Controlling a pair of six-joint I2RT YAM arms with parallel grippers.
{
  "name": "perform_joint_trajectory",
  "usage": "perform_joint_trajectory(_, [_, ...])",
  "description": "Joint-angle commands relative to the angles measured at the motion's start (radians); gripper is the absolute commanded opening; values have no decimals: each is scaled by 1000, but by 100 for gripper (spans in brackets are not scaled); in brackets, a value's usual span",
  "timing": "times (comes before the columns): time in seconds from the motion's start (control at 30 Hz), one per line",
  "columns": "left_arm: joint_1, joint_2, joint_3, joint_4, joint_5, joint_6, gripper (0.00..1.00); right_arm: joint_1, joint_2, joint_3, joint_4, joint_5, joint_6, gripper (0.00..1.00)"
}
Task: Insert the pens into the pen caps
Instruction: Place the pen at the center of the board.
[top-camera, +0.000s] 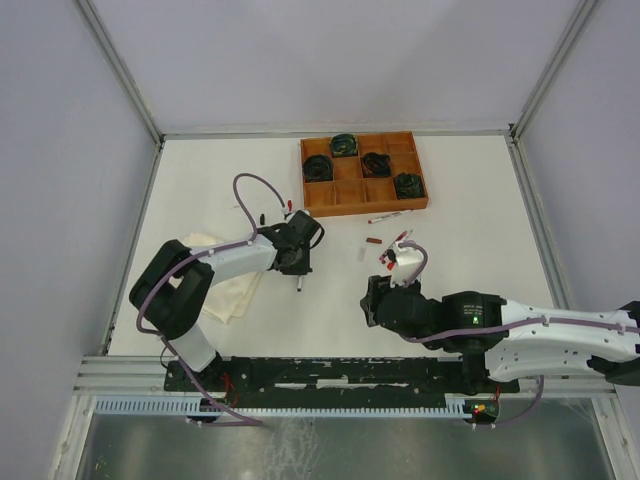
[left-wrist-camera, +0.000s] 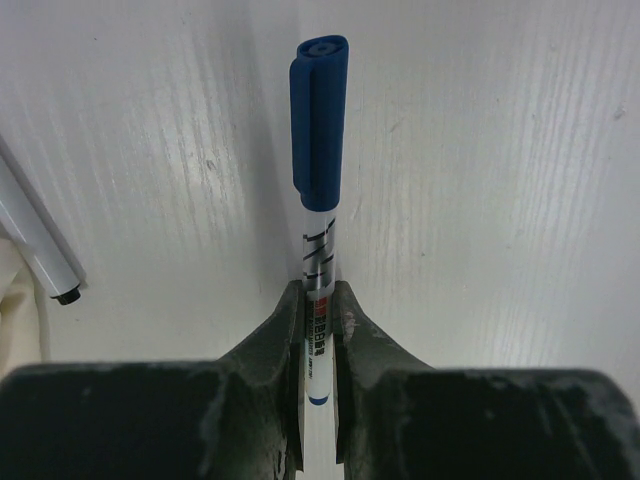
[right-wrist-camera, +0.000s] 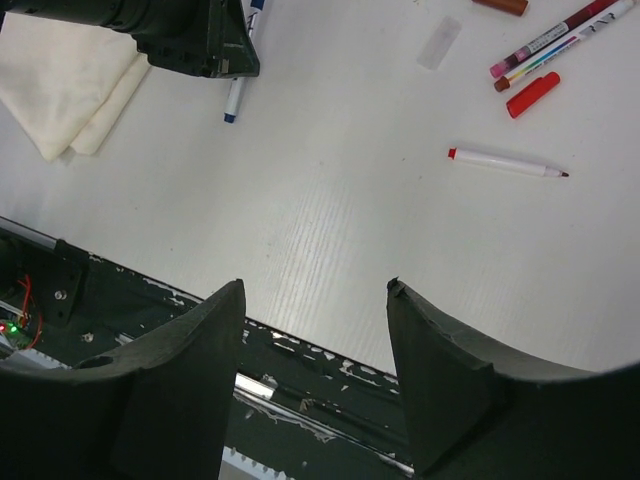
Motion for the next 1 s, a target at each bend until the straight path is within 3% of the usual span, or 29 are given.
perform_joint_trajectory(0.0, [12, 34, 42, 15, -9, -47, 13, -1, 13, 5, -33, 19, -7, 67])
perform_joint_trajectory(0.3, [28, 33, 26, 15, -15, -47, 26, -2, 18, 8, -50, 25, -8, 67])
perform_joint_trajectory(0.63, [30, -36, -7, 20, -3, -34, 32, -40, 86, 80, -130, 9, -40, 67])
perform_joint_trajectory(0.97, [31, -242, 6, -17, 66, 62, 39, -228, 92, 91, -82, -118, -203, 70])
